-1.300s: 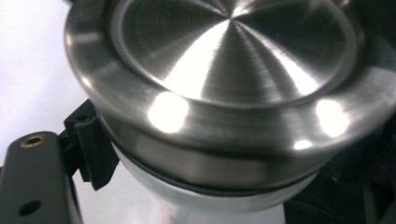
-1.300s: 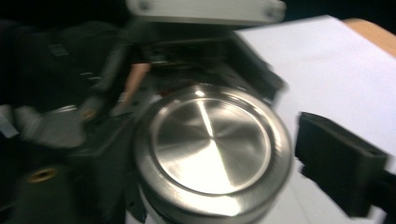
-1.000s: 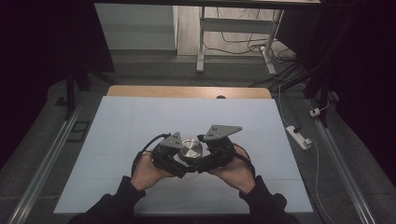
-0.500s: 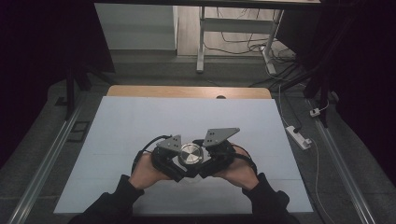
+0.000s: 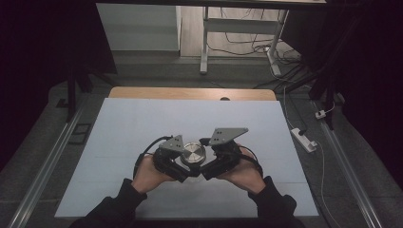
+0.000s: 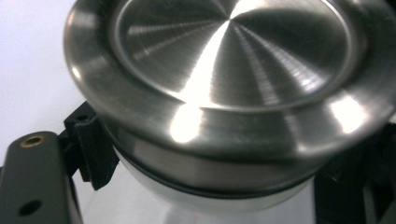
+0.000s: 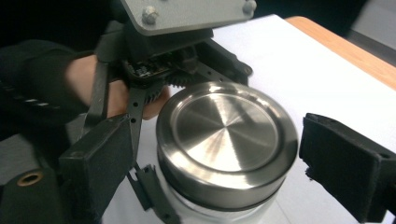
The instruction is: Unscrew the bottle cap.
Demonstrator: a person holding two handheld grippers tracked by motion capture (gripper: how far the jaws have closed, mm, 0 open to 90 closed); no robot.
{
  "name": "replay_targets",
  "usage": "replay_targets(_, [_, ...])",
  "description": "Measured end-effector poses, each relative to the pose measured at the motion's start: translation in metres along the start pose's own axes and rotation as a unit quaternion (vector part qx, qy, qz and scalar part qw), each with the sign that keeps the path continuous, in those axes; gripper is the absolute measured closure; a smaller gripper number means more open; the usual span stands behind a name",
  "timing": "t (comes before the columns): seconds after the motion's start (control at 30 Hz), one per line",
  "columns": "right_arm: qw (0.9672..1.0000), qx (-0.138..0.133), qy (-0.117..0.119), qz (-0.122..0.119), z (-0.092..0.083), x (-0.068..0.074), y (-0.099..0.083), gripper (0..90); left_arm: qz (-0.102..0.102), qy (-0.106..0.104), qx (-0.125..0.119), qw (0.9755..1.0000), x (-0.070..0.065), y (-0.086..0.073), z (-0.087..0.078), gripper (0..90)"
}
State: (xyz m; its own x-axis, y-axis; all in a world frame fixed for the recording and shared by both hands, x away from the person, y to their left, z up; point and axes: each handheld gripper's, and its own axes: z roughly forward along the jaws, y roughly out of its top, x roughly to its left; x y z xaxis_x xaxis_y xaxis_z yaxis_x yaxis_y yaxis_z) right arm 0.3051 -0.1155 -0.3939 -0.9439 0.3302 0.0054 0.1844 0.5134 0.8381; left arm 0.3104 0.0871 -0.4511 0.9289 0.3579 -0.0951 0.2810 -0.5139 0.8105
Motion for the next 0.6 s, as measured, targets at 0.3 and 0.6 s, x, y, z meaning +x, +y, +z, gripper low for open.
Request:
replay_targets(0.3, [0.9991,0.011,-0.040,-0.008,0.012,0.007,-0.002,18.2,0.014,-0.005,0.004,0.9999,-0.004,0.001,0.002,15.7])
replay_targets(0.6, [0.9989,-0.014,0.045,-0.008,0.007,-0.007,-0.009,18.3,0.048,-0.047,0.033,0.9972,-0.003,-0.003,0.008,15.7])
